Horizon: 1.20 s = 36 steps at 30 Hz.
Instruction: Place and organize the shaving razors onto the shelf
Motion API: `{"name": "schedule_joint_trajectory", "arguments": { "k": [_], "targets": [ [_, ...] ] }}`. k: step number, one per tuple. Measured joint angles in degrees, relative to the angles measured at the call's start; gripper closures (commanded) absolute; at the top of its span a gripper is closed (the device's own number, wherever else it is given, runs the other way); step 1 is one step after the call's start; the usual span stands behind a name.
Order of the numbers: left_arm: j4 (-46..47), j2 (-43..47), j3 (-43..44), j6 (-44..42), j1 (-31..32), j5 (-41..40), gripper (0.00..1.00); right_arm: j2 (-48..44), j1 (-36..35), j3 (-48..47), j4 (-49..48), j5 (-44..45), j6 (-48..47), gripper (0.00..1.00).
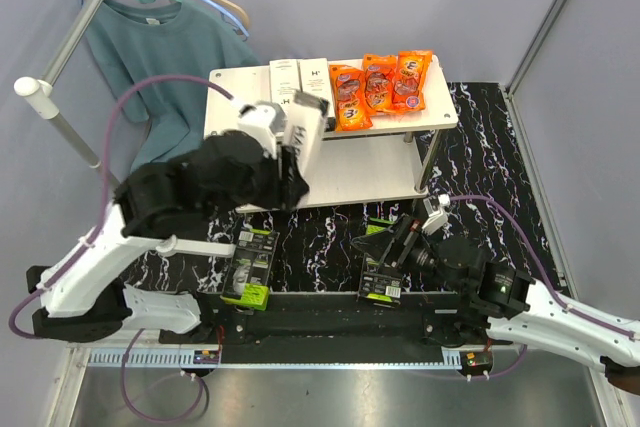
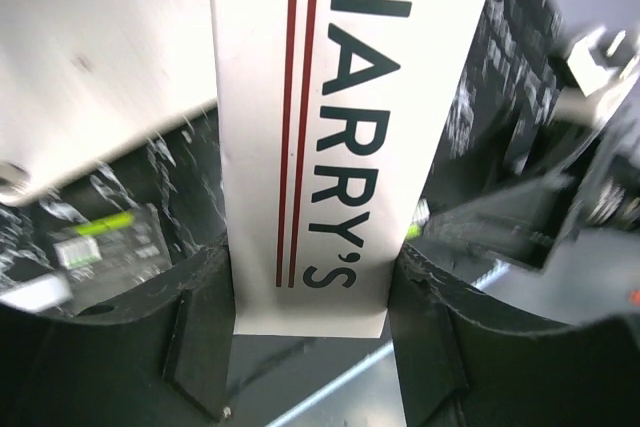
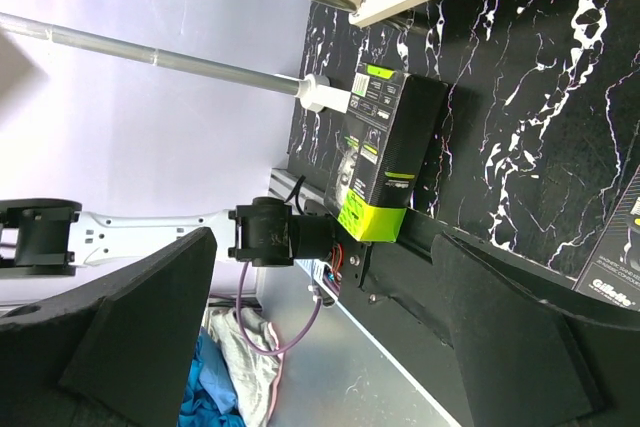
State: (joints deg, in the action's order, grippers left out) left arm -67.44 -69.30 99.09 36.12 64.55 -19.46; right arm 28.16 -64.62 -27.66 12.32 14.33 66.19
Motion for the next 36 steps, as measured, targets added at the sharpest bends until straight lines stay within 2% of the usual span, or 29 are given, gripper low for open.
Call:
{"name": "schedule_joint_trajectory", "arguments": {
  "k": [7,11,17,23,30,36],
  "targets": [
    [-5.7,-4.7,22.8,-6.4,-10.0,-2.2,0.91,1.2,0.0,0.0,-0.5,-0.1,0.0,0.0],
    [-7.4,-8.3,31.5,-8.4,-13.6,-3.2,0.91,2.3,0.0,0.0,-0.6,-0.3,0.0,0.0],
    [-8.3,-10.9,33.6,-10.1,-17.5,-2.8,0.9,3.0,0.0,0.0,-0.6,-0.4,0.0,0.0],
    [-10.1,-13.0,33.5,-10.9,-24.5,-0.7,0.88,2.2,0.0,0.0,-0.6,-0.4,0.2,0.0],
    [-10.5,-16.8,33.6,-11.2,-34.5,5.9,0.84,0.9,0.0,0.2,-0.5,-0.4,0.7,0.0],
    [-10.7,-22.5,33.6,-11.1,-37.7,10.2,0.83,0.4,0.0,0.4,-0.3,-0.4,0.9,0.0]
  ]
}}
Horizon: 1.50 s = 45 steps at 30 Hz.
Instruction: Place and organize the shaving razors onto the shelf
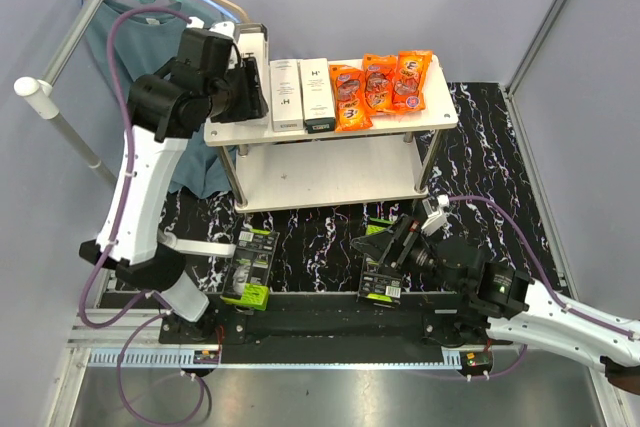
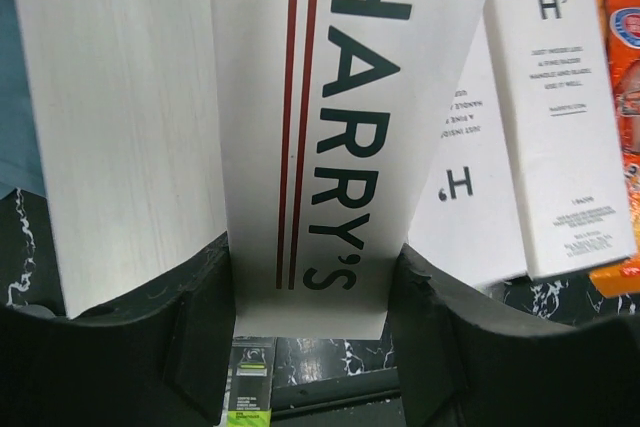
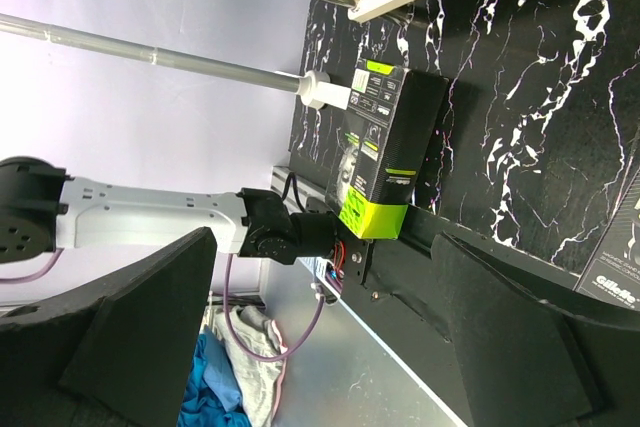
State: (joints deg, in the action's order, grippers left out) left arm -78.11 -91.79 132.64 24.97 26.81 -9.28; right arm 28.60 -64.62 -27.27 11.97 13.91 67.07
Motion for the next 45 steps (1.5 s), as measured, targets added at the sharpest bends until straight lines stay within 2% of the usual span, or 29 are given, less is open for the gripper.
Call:
{"name": "schedule_joint_trajectory", "arguments": {
  "k": [10,16,19,28,39,45],
  "targets": [
    [0.3,-2.4,0.0,0.8,-4.7,4.7,0.82,-2.3,0.0,0.3,1.3,0.0,0.3,0.0],
    [0.3,-2.4,0.0,0.9,-5.0,5.7,0.75,-2.5,0.0,0.3,1.3,0.0,0.3,0.0],
    [0.3,-2.4,0.0,1.3,-5.0,6.0,0.66,-2.5,0.0,0.3,1.4,0.0,0.3,0.0],
    [0.6,-2.4,-0.2,2.4,-5.2,7.0,0.52,-2.5,0.0,0.4,1.4,0.0,0.4,0.0],
    [2.9,0.6,-4.6,3.7,-5.2,9.1,0.32,-2.5,0.0,0.6,1.5,0.0,0.5,0.0],
    [1.4,0.9,-6.1,4.1,-5.2,9.4,0.3,-2.5,0.0,0.6,1.5,0.0,0.5,0.0]
  ]
}}
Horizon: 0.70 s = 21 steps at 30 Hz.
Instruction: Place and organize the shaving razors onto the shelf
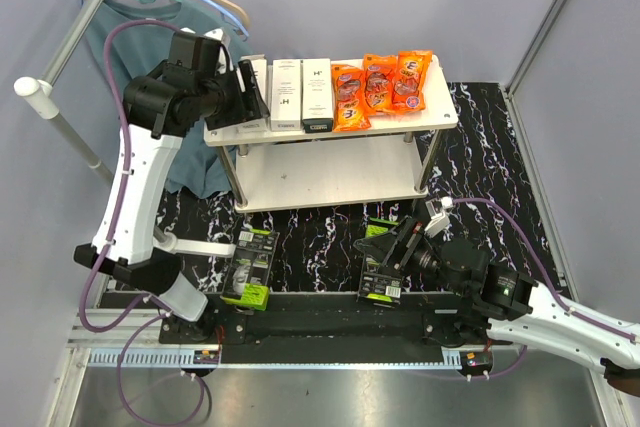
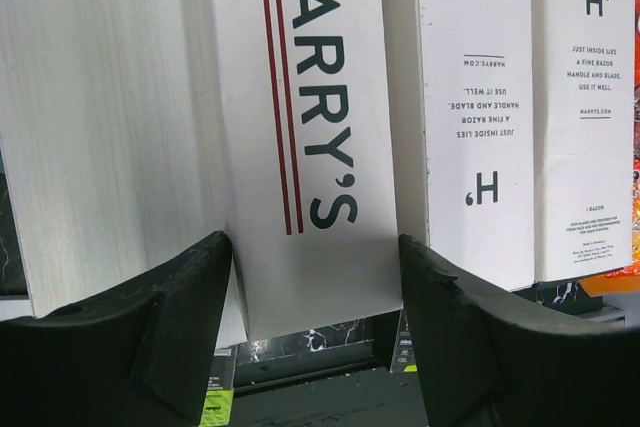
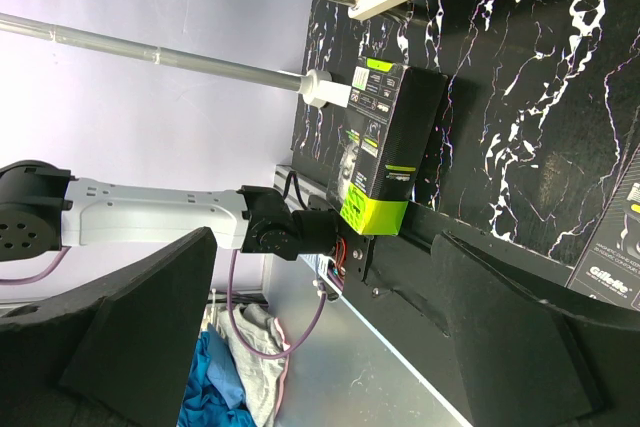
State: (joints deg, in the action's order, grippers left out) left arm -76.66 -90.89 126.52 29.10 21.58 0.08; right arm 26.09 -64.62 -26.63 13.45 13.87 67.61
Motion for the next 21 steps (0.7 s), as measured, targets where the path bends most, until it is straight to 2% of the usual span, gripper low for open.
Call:
{"name": "schedule_joint_trajectory", "arguments": {
  "k": [11,21],
  "targets": [
    [0.7,3.4,-3.1,0.3,0.0,0.1,0.28,-0.5,0.0,0.4,0.2,0.0,0.2,0.0],
    [6.4,8.6,-3.9,0.3,0.0,0.0,0.24,-0.5,0.0,0.4,0.2,0.0,0.2,0.0]
  ]
}}
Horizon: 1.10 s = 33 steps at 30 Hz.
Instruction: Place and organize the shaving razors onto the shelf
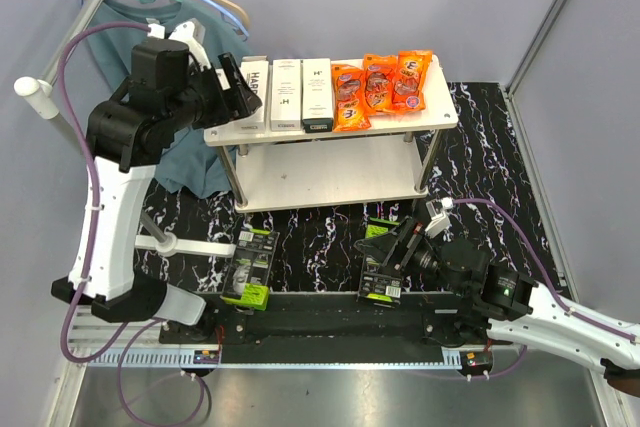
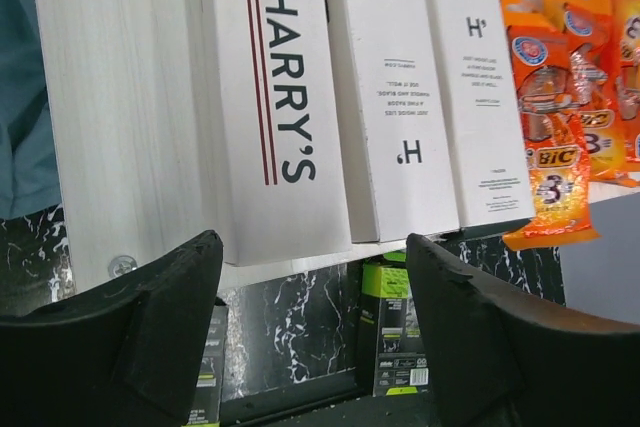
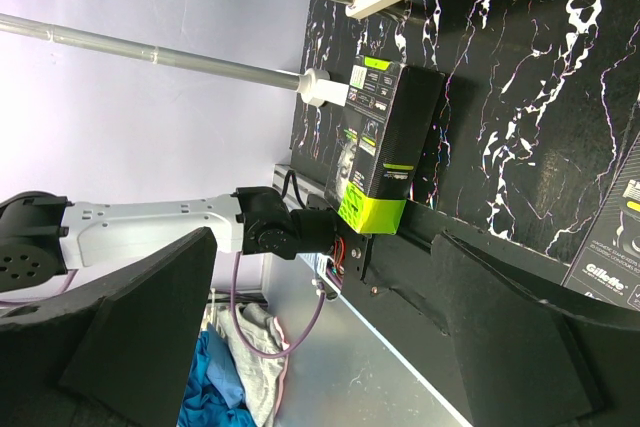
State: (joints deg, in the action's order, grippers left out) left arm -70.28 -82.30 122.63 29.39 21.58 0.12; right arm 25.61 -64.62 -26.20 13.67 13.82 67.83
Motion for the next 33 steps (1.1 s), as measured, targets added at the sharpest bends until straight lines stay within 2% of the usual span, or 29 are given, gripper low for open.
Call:
{"name": "schedule_joint_trajectory", "arguments": {
  "k": [5,20,26,33],
  "targets": [
    [1.5,0.7,0.0,0.0,0.1,-0.9,0.36,0.0,0.0,0.0,0.0,0.0,0.0,0.0],
    [3.0,-7.4,0.0,-0.3,-4.2,-2.0,0.39,-3.2,0.0,0.1,3.0,0.0,0.3,0.0],
    [5.7,-8.1,-0.5,-0.8,-4.9,0.8,0.44,-4.9,0.0,0.1,4.5,0.0,0.7,0.0],
    [9.8,-8.2,-3.4,-0.4,-4.9,4.3,0.44,-6.1,0.0,0.2,6.1,0.1,1.1,0.0]
  ]
}}
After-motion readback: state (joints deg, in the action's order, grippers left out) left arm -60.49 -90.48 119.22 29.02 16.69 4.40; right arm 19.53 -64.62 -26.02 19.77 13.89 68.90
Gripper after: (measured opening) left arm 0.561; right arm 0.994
